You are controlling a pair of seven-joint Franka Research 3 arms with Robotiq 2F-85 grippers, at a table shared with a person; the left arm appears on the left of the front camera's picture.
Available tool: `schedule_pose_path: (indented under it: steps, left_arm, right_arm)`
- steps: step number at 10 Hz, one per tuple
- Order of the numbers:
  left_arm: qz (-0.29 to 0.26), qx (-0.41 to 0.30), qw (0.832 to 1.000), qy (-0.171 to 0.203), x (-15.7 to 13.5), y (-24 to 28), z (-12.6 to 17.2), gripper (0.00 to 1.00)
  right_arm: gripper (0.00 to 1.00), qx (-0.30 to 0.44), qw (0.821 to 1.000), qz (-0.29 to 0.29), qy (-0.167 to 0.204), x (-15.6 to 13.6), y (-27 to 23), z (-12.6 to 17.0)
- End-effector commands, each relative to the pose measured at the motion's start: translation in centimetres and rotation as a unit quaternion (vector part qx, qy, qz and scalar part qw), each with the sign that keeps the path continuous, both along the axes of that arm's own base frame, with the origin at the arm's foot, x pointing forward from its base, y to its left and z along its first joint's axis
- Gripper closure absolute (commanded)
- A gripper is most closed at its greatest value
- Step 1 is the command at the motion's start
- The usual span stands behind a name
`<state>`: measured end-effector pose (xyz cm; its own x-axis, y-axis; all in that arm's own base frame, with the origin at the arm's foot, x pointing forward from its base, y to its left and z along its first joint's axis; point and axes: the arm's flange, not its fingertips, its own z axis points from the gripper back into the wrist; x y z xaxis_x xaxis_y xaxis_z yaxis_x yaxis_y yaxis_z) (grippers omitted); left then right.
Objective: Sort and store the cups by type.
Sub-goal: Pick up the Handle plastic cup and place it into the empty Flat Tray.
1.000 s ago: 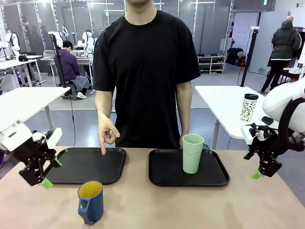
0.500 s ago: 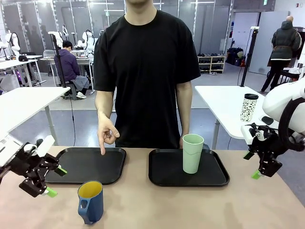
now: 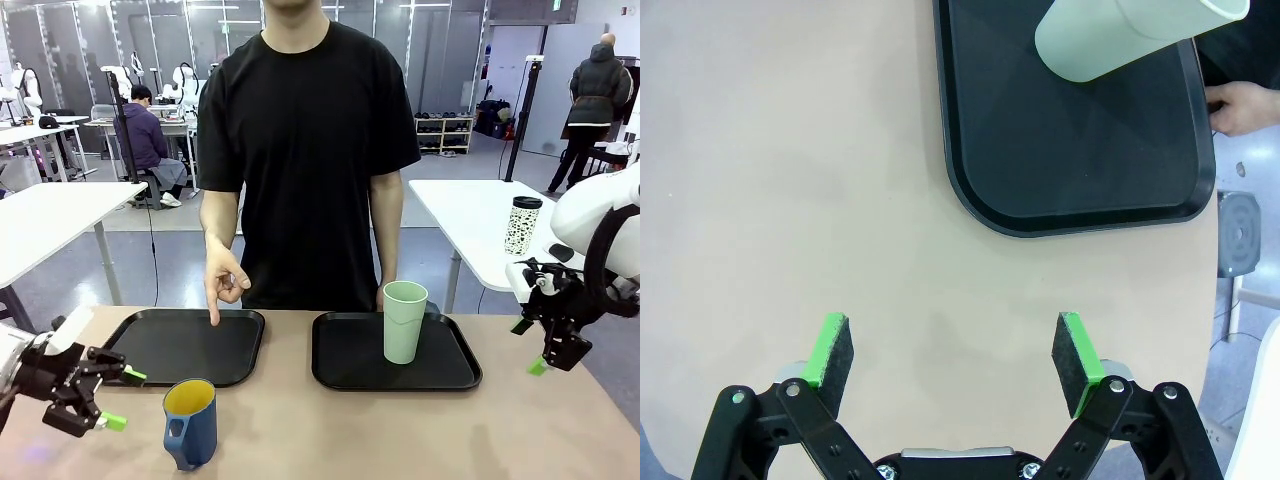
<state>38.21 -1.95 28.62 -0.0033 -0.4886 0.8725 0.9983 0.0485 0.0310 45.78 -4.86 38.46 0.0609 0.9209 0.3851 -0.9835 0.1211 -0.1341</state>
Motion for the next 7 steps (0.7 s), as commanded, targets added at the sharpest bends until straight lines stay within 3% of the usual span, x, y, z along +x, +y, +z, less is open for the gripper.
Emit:
schedule_pose_path:
  steps: [1,4,5,6,7]
  left_arm:
    - [-0.027,-0.047,0.999,0.006,0.1,0.3,-1.6,0.0]
    - [-0.028,-0.086,0.996,0.016,0.6,-0.1,-2.7,0.0]
    - [0.019,-0.091,0.996,-0.003,1.3,0.1,-2.6,0.0]
    - [-0.035,-0.068,0.997,0.029,-0.7,0.0,-2.4,0.0]
    - [-0.035,-0.068,0.997,0.029,-0.7,0.0,-2.4,0.0]
  right_arm:
    - [0.0,-0.004,1.0,0.002,-0.001,-0.1,0.0,0.0]
    - [0.0,-0.004,1.0,0.002,-0.001,-0.1,0.0,0.0]
    - [0.0,-0.004,1.0,0.002,-0.001,-0.1,0.0,0.0]
    - [0.0,-0.004,1.0,0.002,-0.001,-0.1,0.0,0.0]
    - [0.0,-0.004,1.0,0.002,-0.001,-0.1,0.0,0.0]
